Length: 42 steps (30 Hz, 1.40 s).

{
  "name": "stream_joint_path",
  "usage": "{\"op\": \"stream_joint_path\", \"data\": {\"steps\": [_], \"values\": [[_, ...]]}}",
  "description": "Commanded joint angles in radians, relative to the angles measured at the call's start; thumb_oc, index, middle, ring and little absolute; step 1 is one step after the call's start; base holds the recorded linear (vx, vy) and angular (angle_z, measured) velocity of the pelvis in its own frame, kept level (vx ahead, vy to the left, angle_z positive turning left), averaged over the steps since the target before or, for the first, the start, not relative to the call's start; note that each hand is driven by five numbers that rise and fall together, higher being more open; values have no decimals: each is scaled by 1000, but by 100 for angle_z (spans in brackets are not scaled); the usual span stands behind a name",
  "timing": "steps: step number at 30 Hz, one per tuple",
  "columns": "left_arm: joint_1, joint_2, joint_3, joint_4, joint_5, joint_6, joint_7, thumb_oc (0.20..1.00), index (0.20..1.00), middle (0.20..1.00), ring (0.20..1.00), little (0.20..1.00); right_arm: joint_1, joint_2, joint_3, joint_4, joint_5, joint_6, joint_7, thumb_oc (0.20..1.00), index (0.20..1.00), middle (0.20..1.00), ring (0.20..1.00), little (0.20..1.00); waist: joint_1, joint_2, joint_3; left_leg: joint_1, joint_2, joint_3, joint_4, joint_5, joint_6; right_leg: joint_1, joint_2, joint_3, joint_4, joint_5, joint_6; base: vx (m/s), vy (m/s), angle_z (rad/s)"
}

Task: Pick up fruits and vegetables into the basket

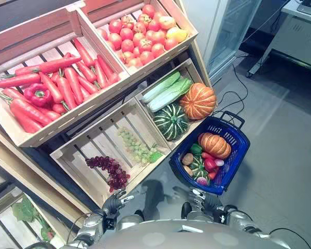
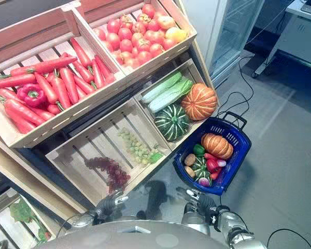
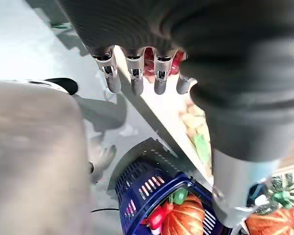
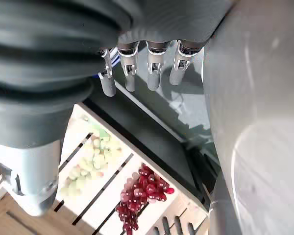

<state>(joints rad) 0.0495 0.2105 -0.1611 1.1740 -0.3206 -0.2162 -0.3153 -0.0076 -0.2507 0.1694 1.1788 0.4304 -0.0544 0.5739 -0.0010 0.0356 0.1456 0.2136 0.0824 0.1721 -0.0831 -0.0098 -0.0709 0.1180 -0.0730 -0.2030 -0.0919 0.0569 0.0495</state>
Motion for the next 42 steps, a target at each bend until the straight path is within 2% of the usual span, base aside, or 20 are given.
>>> {"op": "stream_joint_path", "data": {"steps": [1,16,20,22,24,25,26,29,31,32,33,35,36,40,42], "values": [[-55,-12,-10,45,-12,-10,-15,1000,1000,1000,1000,1000,-48,30,16,67,-21,-10,-23,1000,1000,1000,1000,1000,-4,-28,25,-45,-46,-18,41,-46,55,22,-61,-34,63,-67,63,-294,274,67],[-59,-3,-32,30,40,-39,2,1000,1000,1000,1000,1000,-51,26,32,67,-42,3,-29,1000,1000,1000,1000,1000,0,-32,23,-45,-46,-19,46,-48,57,24,-62,-34,67,-68,63,0,0,0],[-62,3,-41,18,62,-88,37,1000,1000,1000,1000,1000,-53,23,37,63,-46,-19,-38,1000,1000,1000,1000,1000,0,-29,26,-48,-46,-20,47,-47,57,21,-62,-32,70,-68,63,0,0,0],[-63,7,-43,6,70,-123,63,1000,1000,1000,1000,1000,-52,21,38,58,-46,-34,-49,1000,1000,1000,1000,1000,-1,-28,28,-49,-46,-20,47,-47,57,18,-62,-31,71,-68,64,0,0,0],[-65,14,-50,-21,108,-189,124,1000,1000,1000,1000,1000,-53,19,42,51,-51,-62,-68,1000,1000,1000,1000,1000,-3,-27,33,-51,-45,-20,47,-45,57,13,-62,-29,76,-68,64,0,0,0],[-65,14,-50,-21,109,-189,124,1000,1000,1000,1000,1000,-53,19,42,51,-51,-62,-68,1000,1000,1000,1000,1000,-3,-27,33,-51,-45,-20,47,-45,57,13,-62,-28,76,-68,64,0,0,0],[-68,21,-59,-45,143,-233,164,1000,1000,1000,1000,1000,-52,18,42,45,-43,-80,-78,1000,1000,1000,1000,1000,-4,-26,36,-55,-44,-22,49,-45,56,8,-62,-26,82,-70,63,0,0,0],[-73,40,-81,-94,240,-310,254,1000,1000,1000,1000,1000,-48,12,44,26,-23,-100,-83,1000,1000,1000,1000,1000,-9,-21,47,-63,-40,-19,61,-48,56,-3,-65,-22,97,-76,62,38,-13,-2],[-77,52,-91,-120,308,-338,317,1000,1000,1000,1000,1000,-46,8,46,17,-13,-112,-85,1000,1000,1000,1000,1000,-13,-18,53,-67,-39,-18,67,-49,56,-11,-67,-19,108,-79,62,42,-8,-1],[-82,67,-106,-145,394,-351,403,1000,1000,1000,1000,1000,-44,2,48,2,-5,-118,-85,1000,1000,1000,1000,1000,-17,-14,60,-71,-36,-15,72,-50,56,-19,-70,-16,119,-83,62,43,-8,0],[-85,75,-113,-153,429,-356,447,1000,1000,1000,1000,1000,-43,-1,49,-5,-2,-120,-84,1000,1000,1000,1000,1000,-20,-12,63,-73,-36,-15,74,-50,56,-24,-70,-14,124,-85,62,44,7,-1],[-103,110,-144,-184,615,-337,643,1000,1000,1000,1000,1000,-41,-15,54,-35,5,-133,-91,1000,1000,1000,1000,1000,-34,0,74,-88,-35,-11,87,-51,56,-48,-76,-5,153,-97,59,35,30,-7],[-107,116,-149,-189,630,-333,669,1000,1000,1000,1000,1000,-41,-18,56,-41,8,-135,-92,1000,1000,1000,1000,1000,-37,2,77,-91,-34,-11,91,-51,56,-53,-77,-3,161,-100,59,25,46,-14],[-157,186,-180,-268,810,-239,912,1000,1000,1000,1000,1000,-40,-69,61,-165,51,-135,-107,1000,1000,1000,1000,1000,-70,26,135,-166,-36,-9,189,-70,52,-142,-92,15,263,-135,42,-54,71,-10],[-196,214,-199,-286,902,-165,1036,1000,1000,1000,1000,1000,-47,-100,57,-226,68,-138,-114,1000,1000,1000,1000,1000,-89,41,174,-209,-36,-6,225,-73,47,-194,-101,23,312,-148,34,-121,96,-11]]}}
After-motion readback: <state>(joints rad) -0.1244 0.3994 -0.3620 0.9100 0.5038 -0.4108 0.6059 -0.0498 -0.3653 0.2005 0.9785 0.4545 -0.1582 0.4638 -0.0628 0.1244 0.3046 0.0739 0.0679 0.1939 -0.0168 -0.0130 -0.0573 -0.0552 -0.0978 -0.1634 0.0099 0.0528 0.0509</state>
